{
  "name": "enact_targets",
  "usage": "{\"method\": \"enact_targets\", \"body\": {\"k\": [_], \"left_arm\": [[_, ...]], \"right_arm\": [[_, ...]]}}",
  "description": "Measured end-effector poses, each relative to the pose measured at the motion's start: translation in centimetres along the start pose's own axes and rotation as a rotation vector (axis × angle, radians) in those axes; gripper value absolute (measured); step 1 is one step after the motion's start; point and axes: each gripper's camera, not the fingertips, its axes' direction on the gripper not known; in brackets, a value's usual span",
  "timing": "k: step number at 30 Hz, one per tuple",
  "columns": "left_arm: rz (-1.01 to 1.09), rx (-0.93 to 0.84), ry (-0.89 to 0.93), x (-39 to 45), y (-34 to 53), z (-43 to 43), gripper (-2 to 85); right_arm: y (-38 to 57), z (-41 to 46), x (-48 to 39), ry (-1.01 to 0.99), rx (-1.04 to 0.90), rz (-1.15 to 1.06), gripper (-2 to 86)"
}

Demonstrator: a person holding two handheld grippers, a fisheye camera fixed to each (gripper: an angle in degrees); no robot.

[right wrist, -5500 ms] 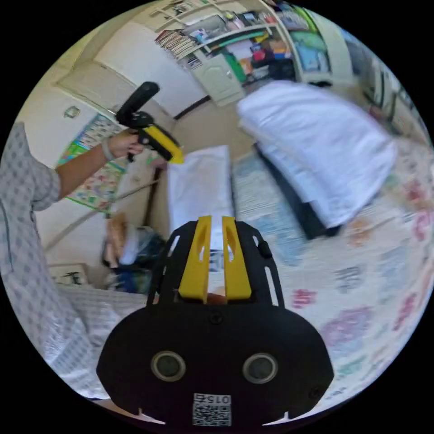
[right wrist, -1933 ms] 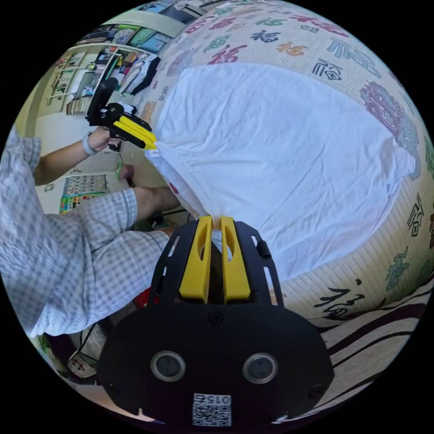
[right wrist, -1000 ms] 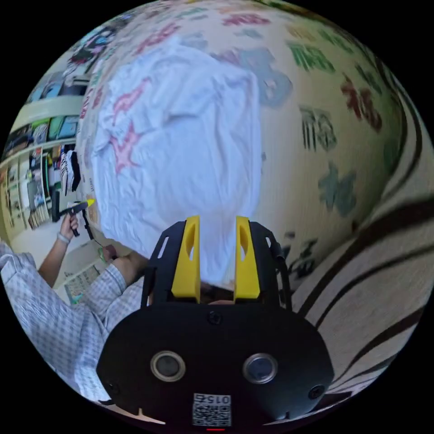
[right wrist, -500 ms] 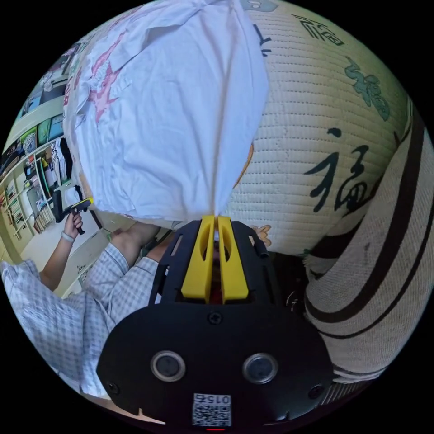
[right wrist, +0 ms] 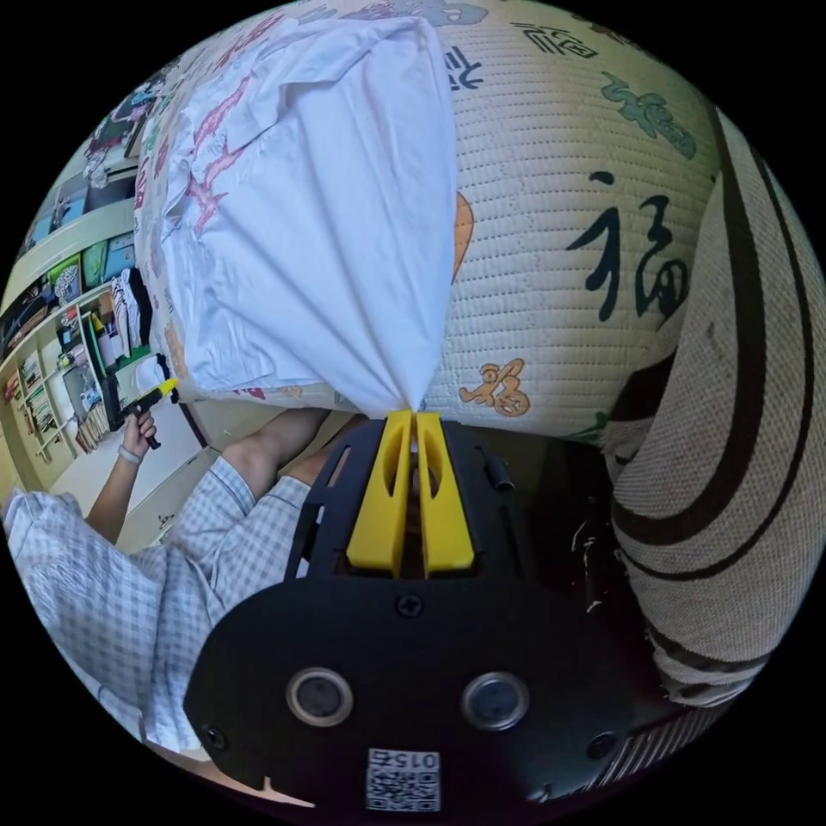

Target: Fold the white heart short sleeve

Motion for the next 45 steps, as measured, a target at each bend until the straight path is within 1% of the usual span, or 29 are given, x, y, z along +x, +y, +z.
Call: {"method": "enact_targets", "body": {"k": [2,5,7,8,10,11,15,18,20,22,24,26,27,29,30,31,32,34,36,38,39,40,42,43,45], "left_arm": [[0.021,-0.024,0.043,1.8,-1.6,3.4,10.7],[-0.037,-0.027,-0.034,3.0,-2.4,6.5,8.5],[-0.051,-0.027,-0.141,3.8,-2.2,6.6,3.3],[-0.006,-0.052,-0.117,4.3,-2.1,6.5,2.1],[0.011,-0.106,-0.049,4.2,-1.9,6.1,1.0],[0.014,-0.104,-0.042,4.1,-1.3,5.2,0.6],[-0.025,-0.085,-0.051,3.4,0.5,2.2,0.2],[-0.035,-0.112,-0.118,3.5,1.1,2.2,0.4],[-0.058,-0.136,-0.145,3.8,1.0,3.7,1.1],[-0.113,-0.143,-0.117,4.0,0.8,4.0,2.1],[-0.127,-0.082,-0.164,5.3,0.6,2.4,3.8],[-0.064,0.017,-0.284,9.1,-1.1,-0.2,7.2],[-0.027,0.052,-0.301,10.5,-1.9,-0.7,8.0],[0.166,0.164,-0.324,16.4,-6.4,-1.3,9.9],[0.206,0.184,-0.323,17.8,-7.8,-1.0,10.5],[0.277,0.205,-0.302,20.3,-10.7,0.1,11.7],[0.319,0.207,-0.276,22.5,-13.7,1.7,12.7],[0.353,0.202,-0.259,25.2,-17.5,4.4,13.3],[0.374,0.164,-0.282,27.1,-20.2,7.4,12.7],[0.365,0.085,-0.387,28.3,-22.2,10.3,8.0],[0.362,0.079,-0.416,28.4,-22.4,10.4,5.7],[0.394,0.076,-0.448,28.7,-22.3,9.9,2.7],[0.434,0.093,-0.440,28.1,-22.1,7.3,0.9],[0.448,0.115,-0.441,27.0,-22.2,4.7,0.4],[0.398,0.154,-0.462,24.2,-23.1,-0.2,-0.1]], "right_arm": [[-0.7,0.3,-0.5,0.023,-0.021,-0.015,-0.4],[-1.4,0.2,-1.2,0.048,-0.045,-0.025,-0.3],[-1.7,0.2,-1.6,0.051,-0.060,-0.030,-0.3],[-1.9,0.2,-1.8,0.051,-0.068,-0.036,-0.3],[-1.9,0.2,-2.2,0.046,-0.078,-0.044,-0.4],[-1.8,0.2,-2.4,0.036,-0.083,-0.050,-0.4],[-1.4,0.3,-3.7,0.044,-0.117,-0.089,-0.6],[-1.3,2.6,-5.0,0.048,-0.203,-0.110,0.1],[-1.6,4.8,-5.5,0.014,-0.242,-0.081,2.7],[-2.0,5.1,-5.6,0.010,-0.259,-0.023,4.3],[-2.4,3.2,-6.1,0.075,-0.193,0.018,5.7],[-3.5,-1.3,-8.8,0.133,-0.002,-0.016,8.5],[-4.0,-2.4,-9.9,0.145,0.047,-0.043,9.1],[-6.7,-5.3,-15.4,0.188,0.219,-0.201,10.4],[-7.6,-5.5,-16.9,0.191,0.251,-0.250,10.7],[-9.7,-5.4,-19.8,0.193,0.293,-0.344,11.3],[-11.9,-4.5,-22.5,0.206,0.306,-0.428,12.3],[-15.3,-2.4,-25.7,0.261,0.283,-0.498,12.9],[-18.1,-0.2,-27.6,0.312,0.249,-0.523,12.3],[-21.0,2.2,-28.4,0.350,0.178,-0.508,8.0],[-21.4,2.4,-28.4,0.362,0.174,-0.497,5.9],[-21.7,2.0,-28.4,0.358,0.173,-0.503,1.6],[-21.8,0.2,-27.6,0.310,0.180,-0.498,0.1],[-21.7,-1.8,-26.4,0.284,0.209,-0.475,-0.2],[-21.5,-5.6,-23.9,0.306,0.282,-0.404,-0.4]]}}
